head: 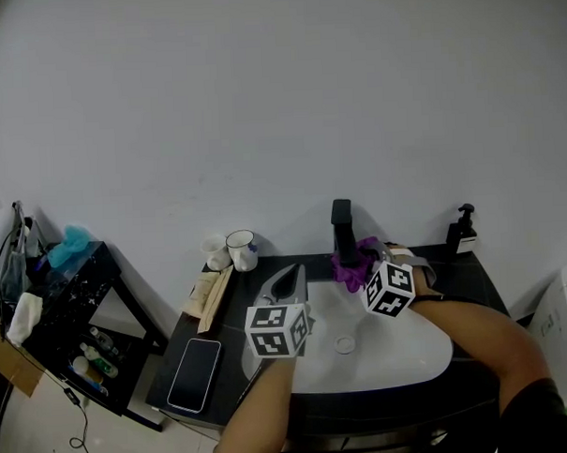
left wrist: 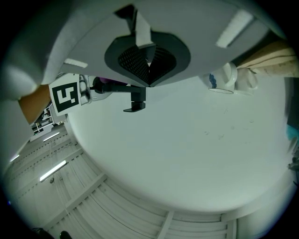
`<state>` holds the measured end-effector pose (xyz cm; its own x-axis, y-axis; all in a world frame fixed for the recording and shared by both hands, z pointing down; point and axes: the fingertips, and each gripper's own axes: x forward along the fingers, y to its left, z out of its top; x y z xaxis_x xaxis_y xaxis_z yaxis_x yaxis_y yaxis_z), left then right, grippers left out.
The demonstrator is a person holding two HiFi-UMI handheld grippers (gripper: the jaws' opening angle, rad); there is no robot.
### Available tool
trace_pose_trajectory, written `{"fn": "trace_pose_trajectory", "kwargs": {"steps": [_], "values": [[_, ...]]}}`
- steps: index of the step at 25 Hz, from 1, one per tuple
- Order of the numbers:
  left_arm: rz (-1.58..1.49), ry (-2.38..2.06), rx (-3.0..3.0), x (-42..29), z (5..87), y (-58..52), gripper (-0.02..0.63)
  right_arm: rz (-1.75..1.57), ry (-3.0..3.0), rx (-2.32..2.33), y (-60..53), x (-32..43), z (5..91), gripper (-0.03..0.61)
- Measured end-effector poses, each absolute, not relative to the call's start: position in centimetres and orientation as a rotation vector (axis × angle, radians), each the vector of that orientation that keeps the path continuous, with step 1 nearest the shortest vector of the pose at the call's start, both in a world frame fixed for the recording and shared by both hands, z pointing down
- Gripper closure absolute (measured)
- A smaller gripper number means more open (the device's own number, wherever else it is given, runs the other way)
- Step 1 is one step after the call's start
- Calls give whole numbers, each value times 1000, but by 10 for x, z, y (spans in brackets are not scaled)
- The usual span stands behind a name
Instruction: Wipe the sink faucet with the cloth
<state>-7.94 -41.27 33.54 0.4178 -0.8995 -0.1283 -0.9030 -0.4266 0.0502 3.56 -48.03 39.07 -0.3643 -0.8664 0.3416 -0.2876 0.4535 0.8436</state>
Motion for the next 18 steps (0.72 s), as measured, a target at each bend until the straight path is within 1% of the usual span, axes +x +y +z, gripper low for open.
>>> {"fn": "trace_pose_trajectory", "kwargs": {"steps": [6,12,18], "values": [[213,1658,-2622,-79,335,-411,595,-896,-1849,922,-472,35,420,506],[221,1645,-2621,-79,333,-411,595,-937,-1823,881,-457,43,427,506],[222,1669,-2616,-82,334,-411,595,-918,-1815,978,-467,72,395,506]]}}
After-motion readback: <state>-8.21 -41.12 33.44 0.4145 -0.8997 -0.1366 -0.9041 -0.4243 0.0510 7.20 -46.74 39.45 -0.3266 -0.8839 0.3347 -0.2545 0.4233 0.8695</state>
